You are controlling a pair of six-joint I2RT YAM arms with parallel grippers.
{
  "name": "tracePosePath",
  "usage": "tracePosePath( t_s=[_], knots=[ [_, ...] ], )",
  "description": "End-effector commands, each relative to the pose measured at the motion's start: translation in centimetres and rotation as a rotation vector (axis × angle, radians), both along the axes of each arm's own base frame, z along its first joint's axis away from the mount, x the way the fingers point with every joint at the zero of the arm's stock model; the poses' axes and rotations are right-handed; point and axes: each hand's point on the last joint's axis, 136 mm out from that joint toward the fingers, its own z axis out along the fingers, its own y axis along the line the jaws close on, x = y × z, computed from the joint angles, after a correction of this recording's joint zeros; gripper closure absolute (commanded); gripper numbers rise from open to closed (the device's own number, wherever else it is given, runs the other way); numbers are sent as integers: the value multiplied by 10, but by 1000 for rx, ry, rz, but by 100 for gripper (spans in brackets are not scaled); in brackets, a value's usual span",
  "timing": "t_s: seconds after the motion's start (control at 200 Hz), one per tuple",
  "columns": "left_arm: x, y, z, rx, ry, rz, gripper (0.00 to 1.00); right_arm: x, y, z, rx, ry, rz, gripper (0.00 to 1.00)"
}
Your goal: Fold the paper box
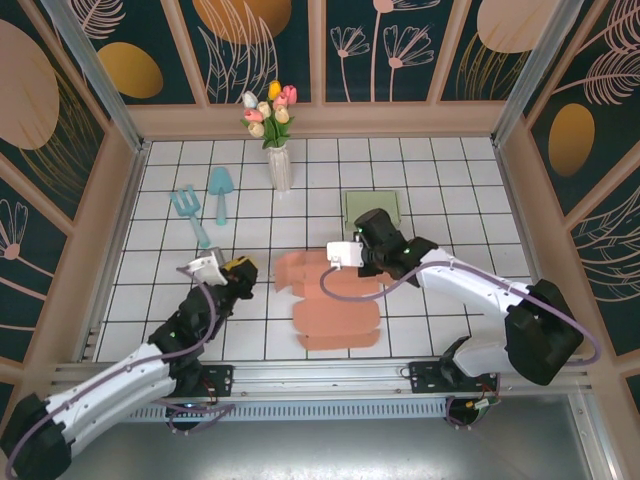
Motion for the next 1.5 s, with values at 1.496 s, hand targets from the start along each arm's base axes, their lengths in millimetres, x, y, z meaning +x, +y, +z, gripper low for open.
tracePosePath(
  t_s=[1.496],
  knots=[
    [-5, -44, -72, 221, 114, -247, 58, -27, 26, -18, -37, -532, 254, 100]
  ],
)
